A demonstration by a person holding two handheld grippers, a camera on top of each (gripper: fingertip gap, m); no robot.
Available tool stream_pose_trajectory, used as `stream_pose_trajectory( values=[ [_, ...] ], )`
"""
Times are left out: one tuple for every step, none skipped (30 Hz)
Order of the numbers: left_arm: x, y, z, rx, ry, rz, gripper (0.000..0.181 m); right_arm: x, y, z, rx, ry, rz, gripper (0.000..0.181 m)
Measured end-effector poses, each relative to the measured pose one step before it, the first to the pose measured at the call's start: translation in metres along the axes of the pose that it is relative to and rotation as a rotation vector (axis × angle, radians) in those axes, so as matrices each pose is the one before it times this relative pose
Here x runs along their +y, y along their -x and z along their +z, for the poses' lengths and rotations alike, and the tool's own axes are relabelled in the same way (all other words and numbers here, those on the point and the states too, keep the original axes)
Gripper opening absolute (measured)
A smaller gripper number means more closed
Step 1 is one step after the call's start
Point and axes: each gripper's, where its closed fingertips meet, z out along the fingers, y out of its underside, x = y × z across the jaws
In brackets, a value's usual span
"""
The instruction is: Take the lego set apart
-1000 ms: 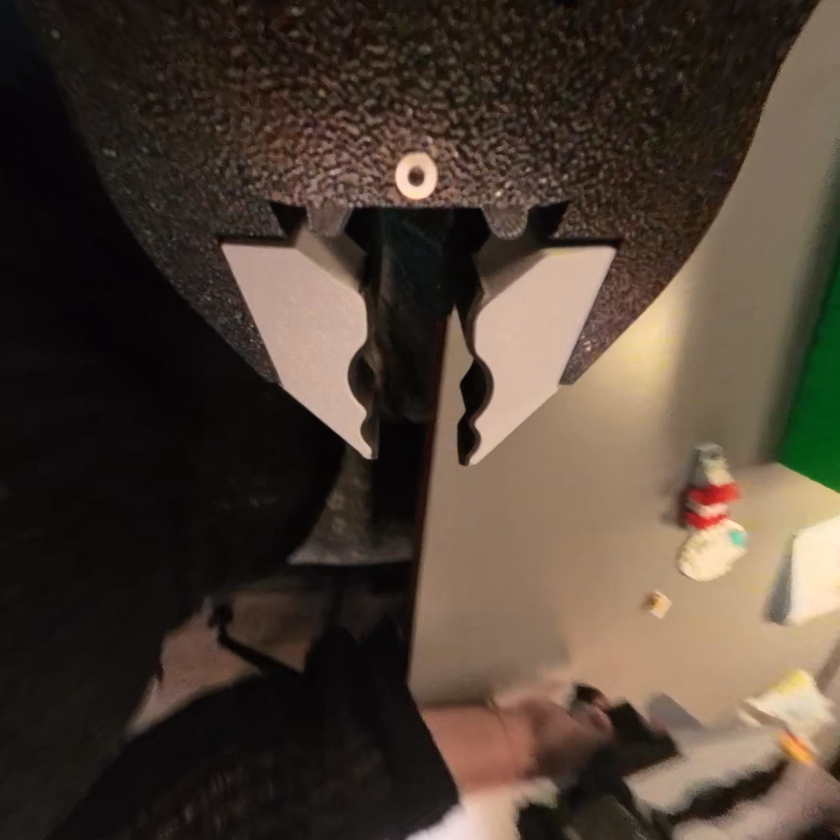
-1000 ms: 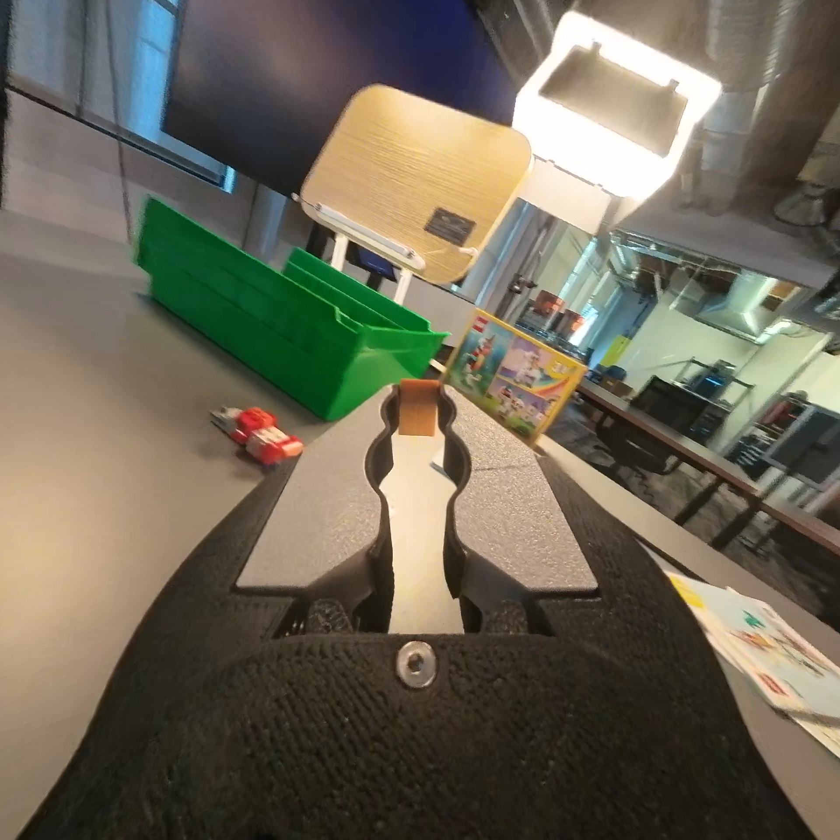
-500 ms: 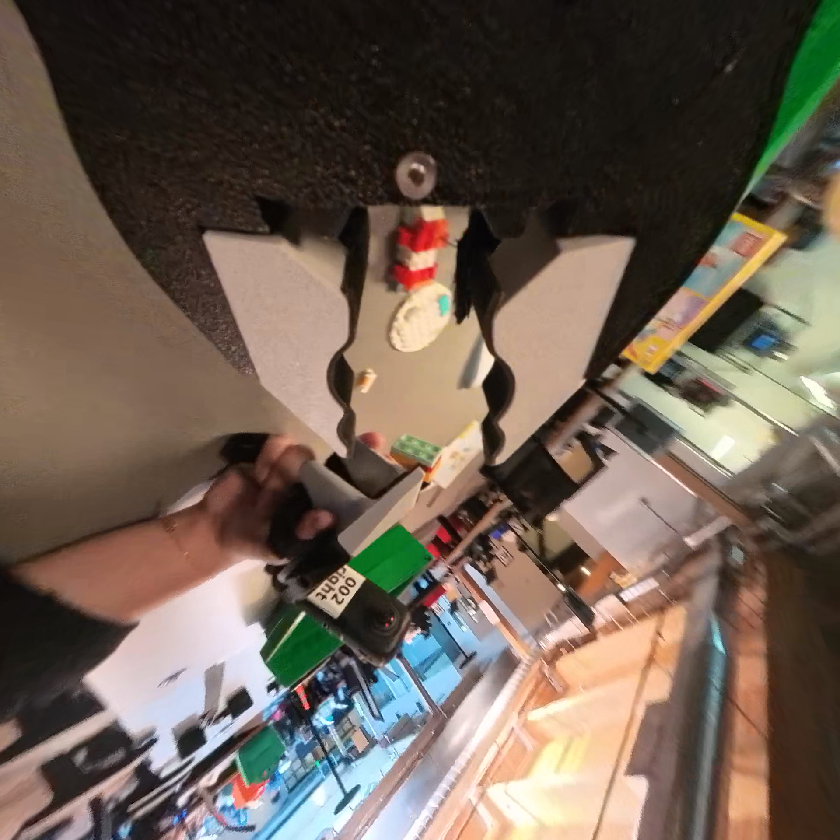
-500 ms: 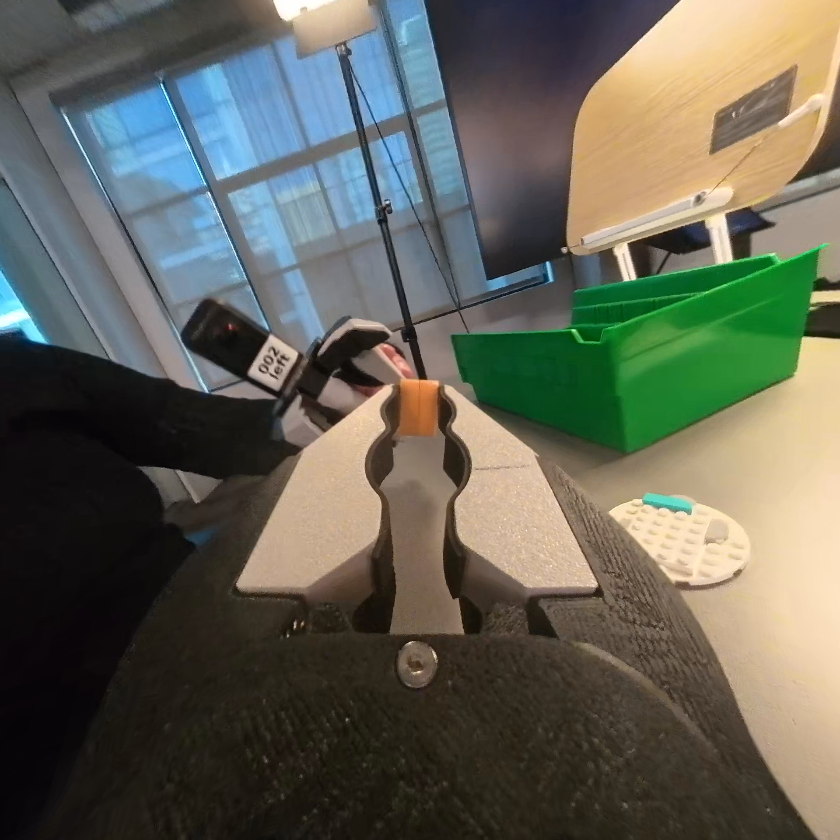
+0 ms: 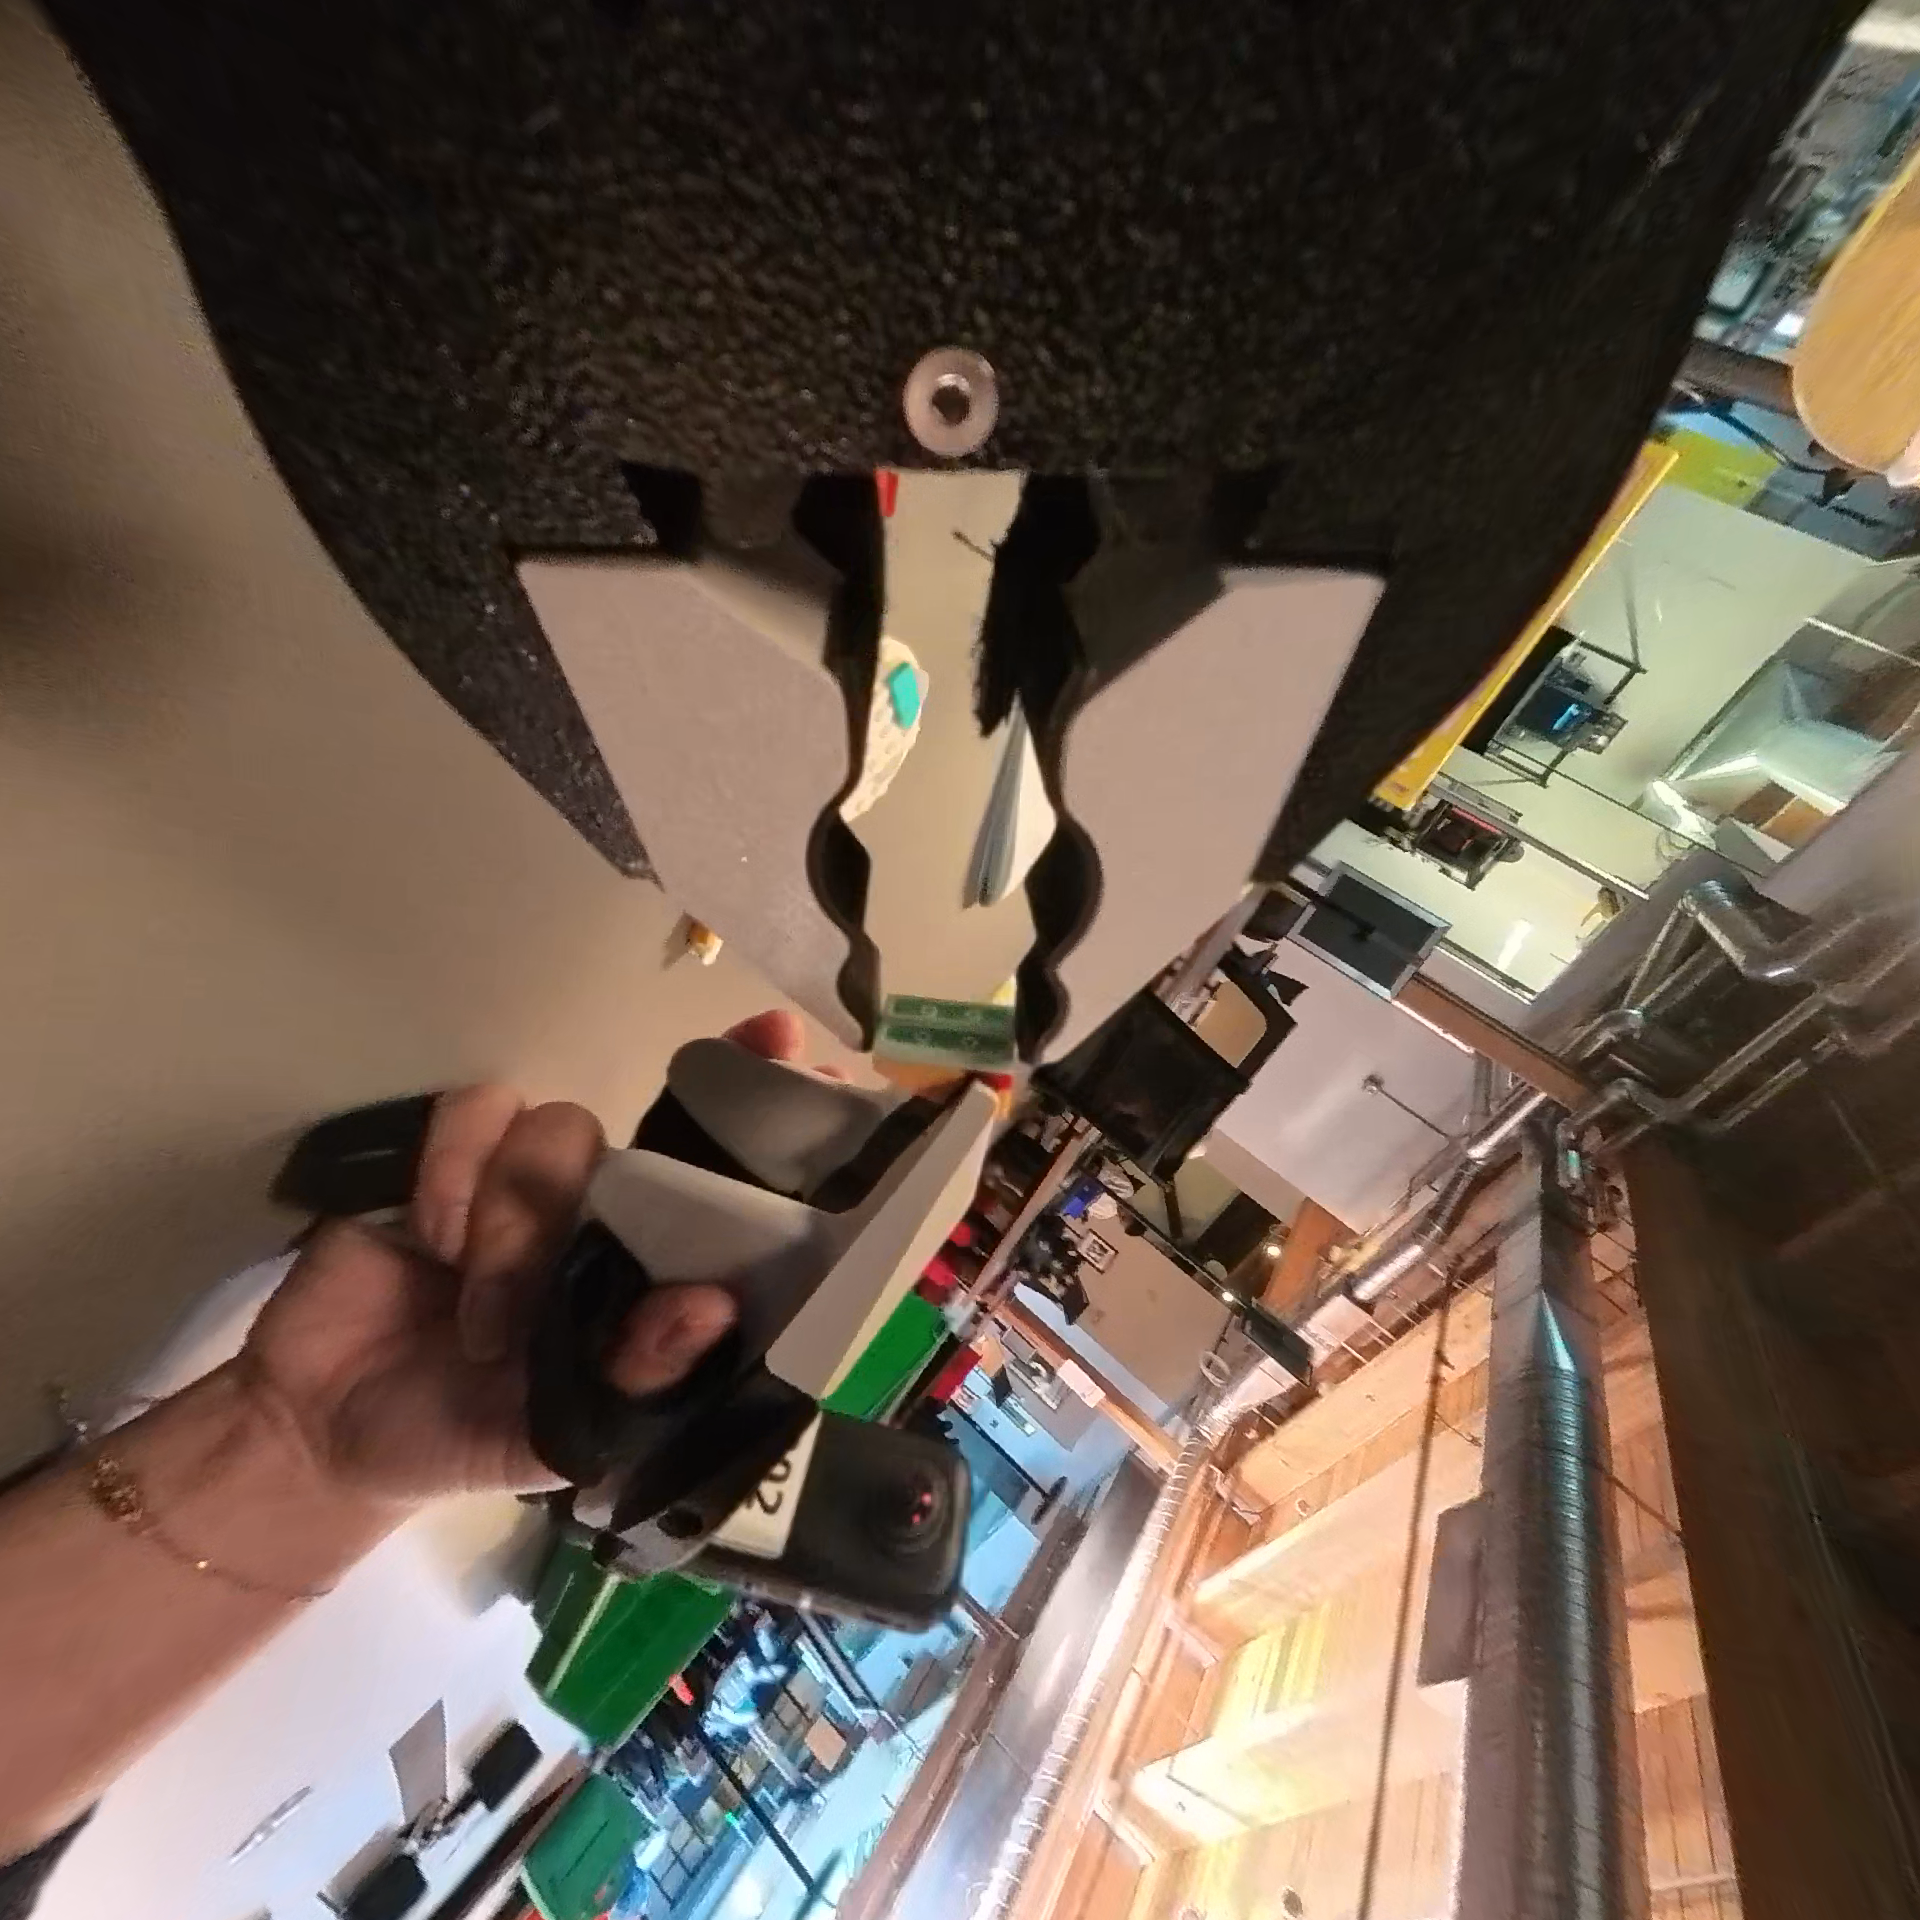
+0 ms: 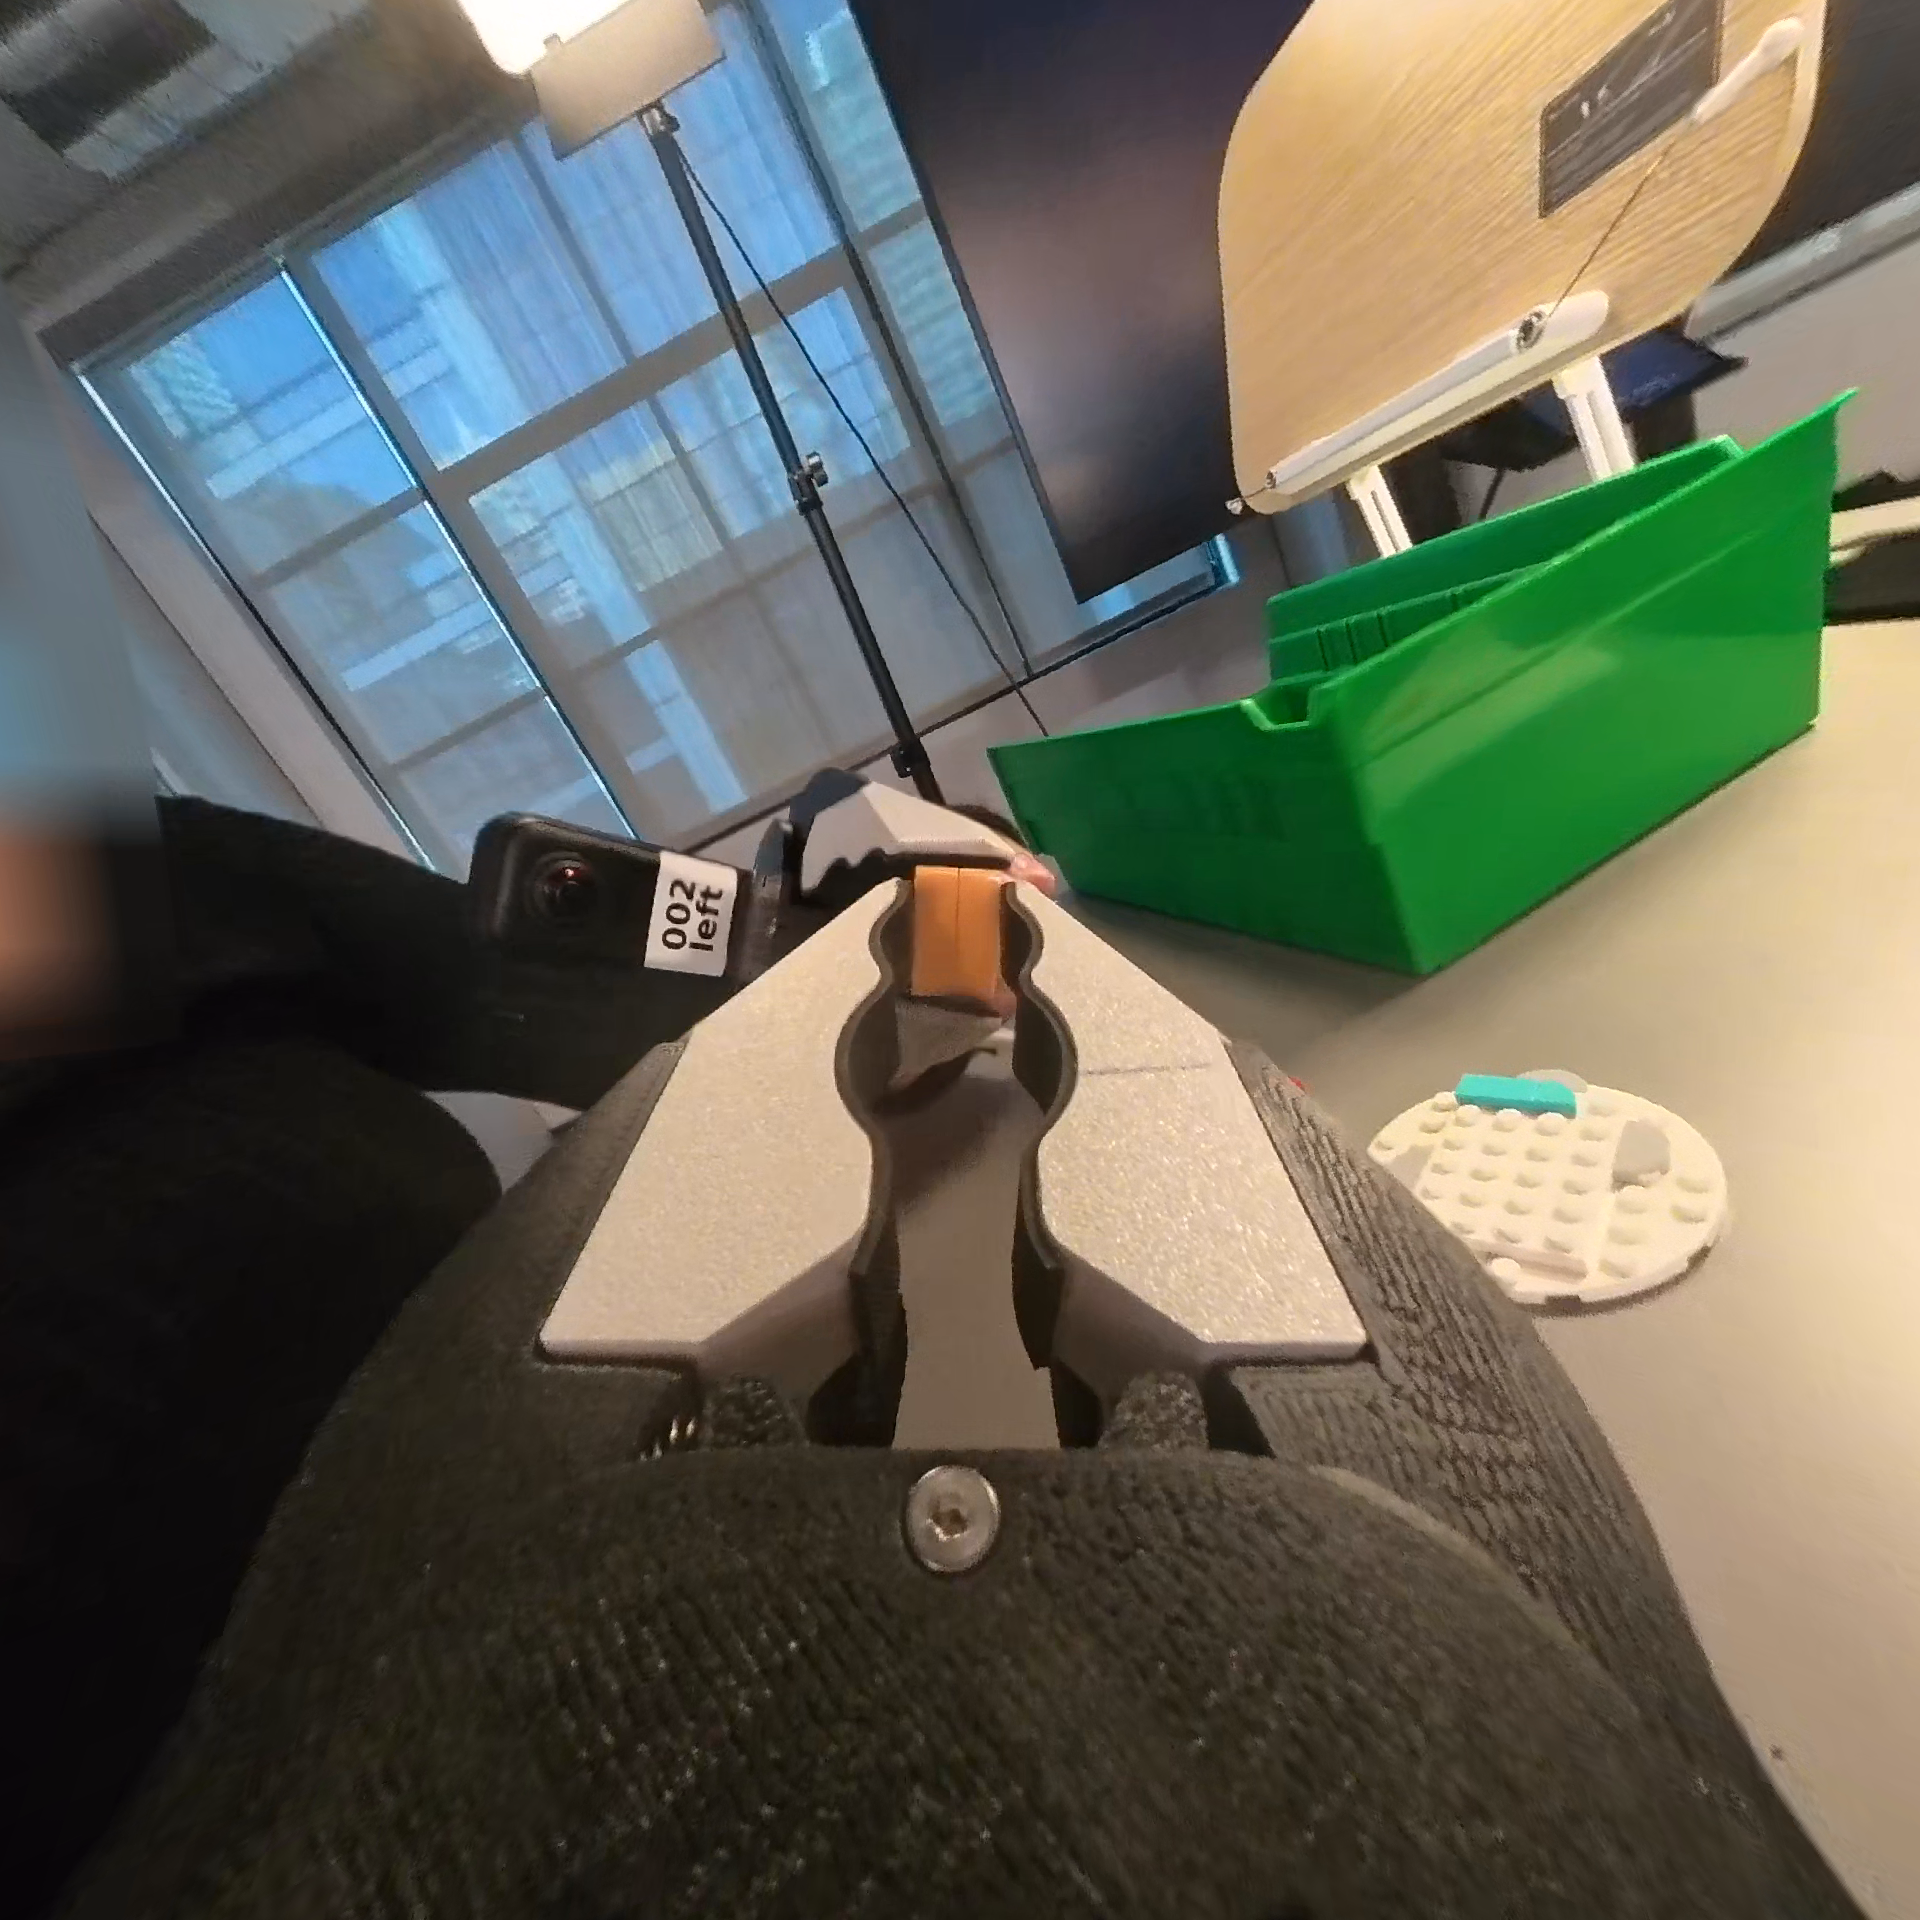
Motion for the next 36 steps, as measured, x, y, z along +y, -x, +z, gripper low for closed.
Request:
stream_pose_trajectory(
  values=[
    [0.00114, -0.00062, -0.00013, 0.0283, 0.0045, -0.0057, 0.025, 0.00082, -0.00136, 0.00000, -0.0050, 0.0107, 0.0264, 0.014],
    [0.00058, -0.00197, -0.00121, 0.0391, -0.0015, -0.0022, 0.024, 0.00244, -0.00020, -0.00008, -0.0143, 0.0291, 0.0203, 0.014],
    [0.00234, -0.00534, -0.00164, 0.0601, 0.0047, 0.0096, 0.024, 0.00594, -0.00066, -0.00077, -0.0112, 0.0613, 0.0006, 0.014],
    [0.00238, -0.00723, -0.00189, 0.0657, -0.0006, 0.0090, 0.024, 0.00797, -0.00041, -0.00083, -0.0099, 0.0796, -0.0181, 0.014],
    [0.00179, -0.00676, -0.00164, 0.0549, -0.0060, -0.0003, 0.023, 0.00759, 0.00015, -0.00005, -0.0143, 0.0748, -0.0154, 0.014],
    [0.00286, -0.00532, -0.00061, 0.0419, 0.0055, -0.0067, 0.024, 0.00622, -0.00075, 0.00042, -0.0158, 0.0619, -0.0014, 0.014],
    [0.00162, -0.00443, -0.00021, 0.0363, 0.0004, -0.0064, 0.024, 0.00502, -0.00050, 0.00037, -0.0236, 0.0508, 0.0058, 0.013],
    [0.00111, -0.00316, -0.00024, 0.0295, -0.0020, -0.0088, 0.024, 0.00371, 0.00002, 0.00037, -0.0260, 0.0406, 0.0020, 0.013],
    [0.00042, -0.00215, -0.00039, 0.0236, -0.0067, -0.0142, 0.023, 0.00235, 0.00017, 0.00046, -0.0234, 0.0297, -0.0016, 0.014],
    [-0.00021, -0.00196, -0.00061, 0.0242, -0.0107, -0.0245, 0.024, 0.00198, 0.00085, 0.00060, -0.0247, 0.0235, 0.0007, 0.013],
    [-0.00121, -0.00183, -0.00098, 0.0249, -0.0178, -0.0389, 0.023, 0.00110, 0.00134, 0.00071, -0.0227, 0.0142, 0.0010, 0.013],
    [-0.00087, -0.00129, -0.00094, 0.0247, -0.0142, -0.0484, 0.023, 0.00069, 0.00119, 0.00067, -0.0156, 0.0080, 0.0022, 0.014],
    [-0.00019, 0.00027, -0.00050, 0.0112, -0.0078, -0.0475, 0.023, -0.00067, -0.00010, 0.00010, -0.0038, -0.0032, 0.0036, 0.014],
    [-0.00045, 0.00201, -0.00019, -0.0017, -0.0098, -0.0473, 0.023, -0.00226, -0.00089, -0.00066, 0.0075, -0.0164, -0.0020, 0.014],
    [0.00055, 0.00459, -0.00023, -0.0145, -0.0032, -0.0559, 0.023, -0.00454, -0.00294, -0.00138, 0.0278, -0.0330, -0.0126, 0.015],
    [0.00028, 0.00526, -0.00050, -0.0132, -0.0040, -0.0751, 0.023, -0.00729, -0.00474, -0.00248, 0.0524, -0.0503, -0.0377, 0.016],
    [-0.00172, 0.00666, -0.00124, -0.0141, -0.0168, -0.1046, 0.023, -0.00824, -0.00530, -0.00396, 0.0759, -0.0507, -0.0827, 0.019],
    [-0.00334, 0.00505, -0.00145, 0.0041, -0.0197, -0.1181, 0.023, -0.00695, -0.00593, -0.00453, 0.0984, -0.0350, -0.1280, 0.029],
    [-0.00317, 0.00400, -0.00131, 0.0134, -0.0115, -0.1141, 0.023, -0.00214, -0.00372, -0.00354, 0.0945, 0.0043, -0.1775, 0.041],
    [-0.00183, 0.00288, -0.00081, 0.0179, -0.0018, -0.1006, 0.023, 0.00201, -0.00280, -0.00166, 0.0983, 0.0377, -0.2048, 0.043],
    [-0.00009, 0.00005, -0.00010, 0.0293, 0.0080, -0.0794, 0.024, 0.00305, -0.00001, 0.00063, 0.0807, 0.0525, -0.1989, 0.043],
    [0.00167, -0.00076, 0.00057, 0.0273, 0.0151, -0.0622, 0.024, 0.00134, 0.00189, 0.00266, 0.0658, 0.0422, -0.1709, 0.042],
    [0.00282, -0.00194, 0.00114, 0.0306, 0.0184, -0.0534, 0.024, -0.00165, 0.00617, 0.00369, 0.0310, 0.0219, -0.1438, 0.041],
    [0.00283, -0.00132, 0.00120, 0.0226, 0.0124, -0.0442, 0.024, -0.00233, 0.00698, 0.00391, 0.0122, 0.0206, -0.1210, 0.040],
    [0.00360, -0.00083, 0.00109, 0.0197, 0.0171, -0.0393, 0.024, -0.00237, 0.00393, 0.00328, 0.0174, 0.0184, -0.1040, 0.034],
    [0.00301, -0.00018, 0.00051, 0.0165, 0.0122, -0.0297, 0.024, -0.00245, 0.00163, 0.00178, 0.0183, 0.0085, -0.0839, 0.026],
    [0.00174, 0.00002, -0.00005, 0.0145, 0.0059, -0.0254, 0.024, -0.00095, -0.00016, 0.00032, 0.0152, 0.0077, -0.0539, 0.018],
    [0.00186, -0.00109, 0.00005, 0.0213, 0.0088, -0.0268, 0.024, -0.00041, 0.00158, -0.00050, -0.0093, 0.0032, -0.0204, 0.017],
    [0.00089, -0.00185, 0.00029, 0.0262, 0.0023, -0.0277, 0.024, -0.00105, 0.00117, -0.00095, -0.0140, -0.0043, 0.0077, 0.016],
    [0.00043, -0.00178, 0.00000, 0.0275, 0.0010, -0.0313, 0.024, -0.00136, 0.00070, -0.00080, -0.0113, -0.0067, 0.0110, 0.016],
    [0.00173, -0.00168, -0.00014, 0.0296, 0.0100, -0.0297, 0.024, -0.00118, 0.00125, -0.00064, -0.0187, -0.0023, 0.0150, 0.015],
    [0.00128, -0.00368, -0.00104, 0.0490, 0.0066, -0.0372, 0.024, -0.00313, 0.00120, -0.00060, -0.0294, -0.0089, 0.0530, 0.015],
    [-0.00051, -0.00831, -0.00167, 0.0832, -0.0066, -0.0623, 0.024, -0.00721, -0.00021, -0.00170, -0.0316, -0.0361, 0.0876, 0.015],
    [-0.00191, -0.01039, -0.00092, 0.0929, -0.0145, -0.0693, 0.023, -0.00961, -0.00110, -0.00243, -0.0268, -0.0553, 0.0851, 0.015],
    [-0.00073, -0.00910, 0.00059, 0.0750, -0.0095, -0.0428, 0.024, -0.00851, -0.00009, -0.00216, -0.0253, -0.0508, 0.0679, 0.015],
    [0.00085, -0.00681, 0.00103, 0.0569, -0.0003, -0.0345, 0.024, -0.00679, 0.00149, -0.00161, -0.0258, -0.0444, 0.0550, 0.014]
  ],
)
